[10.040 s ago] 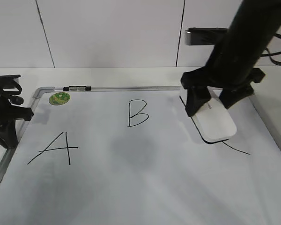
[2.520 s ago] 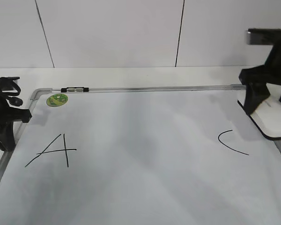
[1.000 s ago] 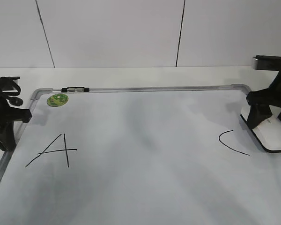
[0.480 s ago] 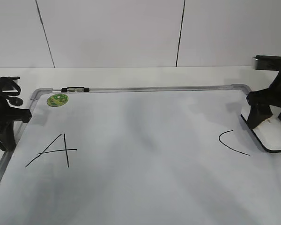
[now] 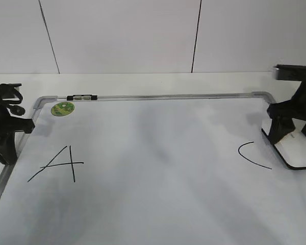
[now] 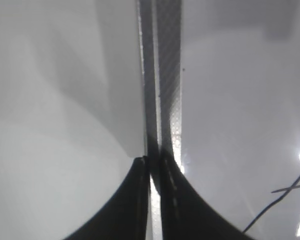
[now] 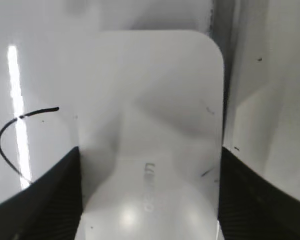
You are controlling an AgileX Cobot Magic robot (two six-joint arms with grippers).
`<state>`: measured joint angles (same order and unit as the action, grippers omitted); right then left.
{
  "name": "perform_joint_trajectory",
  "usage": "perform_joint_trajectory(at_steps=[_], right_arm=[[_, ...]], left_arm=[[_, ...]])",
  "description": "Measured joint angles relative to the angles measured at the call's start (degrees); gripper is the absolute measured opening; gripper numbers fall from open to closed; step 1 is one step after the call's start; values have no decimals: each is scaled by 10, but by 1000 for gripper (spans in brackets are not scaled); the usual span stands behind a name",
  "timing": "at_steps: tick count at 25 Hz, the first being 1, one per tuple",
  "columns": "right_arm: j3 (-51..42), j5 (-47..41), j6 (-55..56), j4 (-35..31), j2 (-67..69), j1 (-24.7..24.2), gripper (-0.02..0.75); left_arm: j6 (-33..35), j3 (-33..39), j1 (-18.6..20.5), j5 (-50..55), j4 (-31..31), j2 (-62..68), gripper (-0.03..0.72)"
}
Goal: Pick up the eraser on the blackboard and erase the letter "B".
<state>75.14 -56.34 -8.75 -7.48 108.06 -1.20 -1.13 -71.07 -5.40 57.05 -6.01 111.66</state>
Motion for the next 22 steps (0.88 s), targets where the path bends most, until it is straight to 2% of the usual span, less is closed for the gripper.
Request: perform_joint_trajectory(at_steps=[11, 14, 17, 22], right_arm=[[1, -1, 0, 0, 19, 0, 564], [1, -3, 0, 0, 20, 0, 590], [1, -18, 0, 1, 25, 0, 654], [6, -40, 1, 4, 27, 0, 667]], left_arm=[[0, 0, 0, 0, 0, 0, 19], [0, 0, 0, 0, 0, 0, 19], [0, 0, 0, 0, 0, 0, 19], [0, 0, 0, 0, 0, 0, 19]])
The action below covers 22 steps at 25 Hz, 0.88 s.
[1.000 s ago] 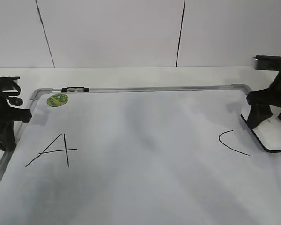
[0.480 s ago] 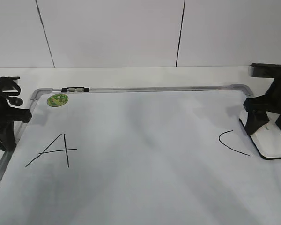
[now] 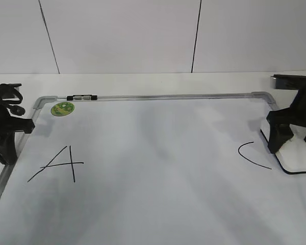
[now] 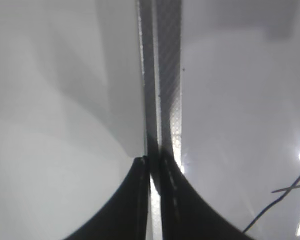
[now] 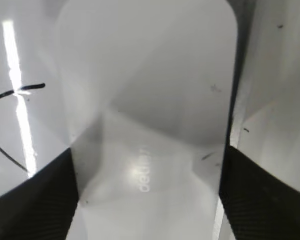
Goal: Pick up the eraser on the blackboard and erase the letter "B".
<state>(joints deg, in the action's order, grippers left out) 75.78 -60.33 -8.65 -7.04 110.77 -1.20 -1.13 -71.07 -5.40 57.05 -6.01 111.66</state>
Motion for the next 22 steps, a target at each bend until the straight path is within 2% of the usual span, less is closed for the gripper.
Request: perform_joint_trajectory(at_steps=[10, 15, 22], right_arm=[[91, -86, 22, 19, -1, 0, 666], [135, -91, 52, 20, -1, 0, 661], [139, -94, 63, 16, -31, 0, 617]], left_arm=[[0, 0, 0, 0, 0, 0, 19], [0, 0, 0, 0, 0, 0, 19], [0, 0, 0, 1, 0, 0, 36]])
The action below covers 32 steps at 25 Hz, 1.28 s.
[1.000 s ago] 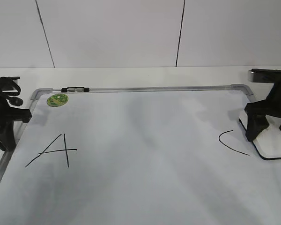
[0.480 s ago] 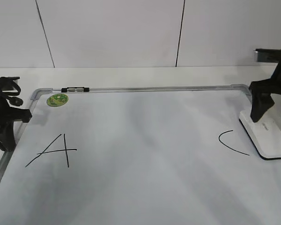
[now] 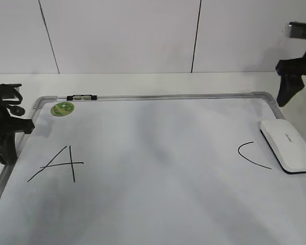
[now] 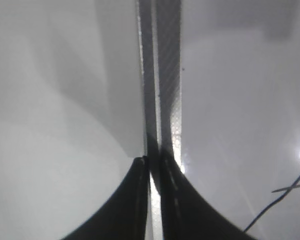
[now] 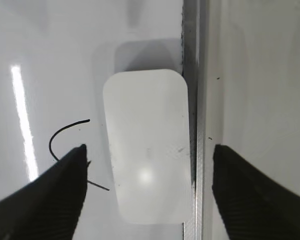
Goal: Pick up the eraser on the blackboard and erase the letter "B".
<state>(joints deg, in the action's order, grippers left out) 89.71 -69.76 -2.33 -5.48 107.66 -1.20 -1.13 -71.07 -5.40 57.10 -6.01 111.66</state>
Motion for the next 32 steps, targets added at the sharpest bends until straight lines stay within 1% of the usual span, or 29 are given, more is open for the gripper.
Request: perform_joint_trajectory(at_steps=[4, 12, 14, 23, 26, 29, 32], right_arm=[[0, -1, 8, 0, -43, 0, 601], [0, -5, 13, 0, -121, 0, 593], [0, -7, 19, 0, -142, 0, 593], [0, -16, 23, -4, -226, 0, 592], [0, -17, 23, -15, -255, 0, 592], [0, -19, 23, -43, -295, 0, 591], [-12, -19, 23, -50, -344, 0, 591]], left_arm=[[6, 0, 0, 1, 1, 0, 75], [11, 5, 0, 9, 13, -8, 216], [11, 6, 0, 22, 15, -21, 235], [11, -35, 0, 103, 16, -107, 249], [11, -35, 0, 119, 20, -140, 249], [11, -35, 0, 124, 24, -178, 249], [11, -35, 0, 124, 24, -223, 249]])
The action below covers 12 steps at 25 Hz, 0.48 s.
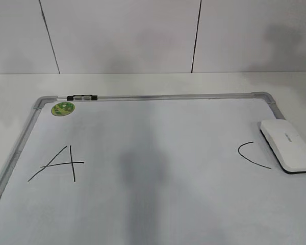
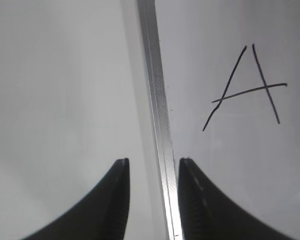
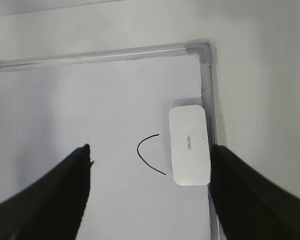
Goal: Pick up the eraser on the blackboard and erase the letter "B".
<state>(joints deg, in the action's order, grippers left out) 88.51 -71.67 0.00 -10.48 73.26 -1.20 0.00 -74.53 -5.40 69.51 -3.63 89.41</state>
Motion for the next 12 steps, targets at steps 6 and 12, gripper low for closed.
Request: perform_joint_trajectory(at_steps=[6, 12], right_arm=[[-85, -3, -15, 0, -117, 0, 591], [-188, -7, -49, 16, -240, 0, 590]], left_arm=[[0, 31, 0, 5, 3, -116, 249], [0, 95, 0, 14, 10, -229, 249]])
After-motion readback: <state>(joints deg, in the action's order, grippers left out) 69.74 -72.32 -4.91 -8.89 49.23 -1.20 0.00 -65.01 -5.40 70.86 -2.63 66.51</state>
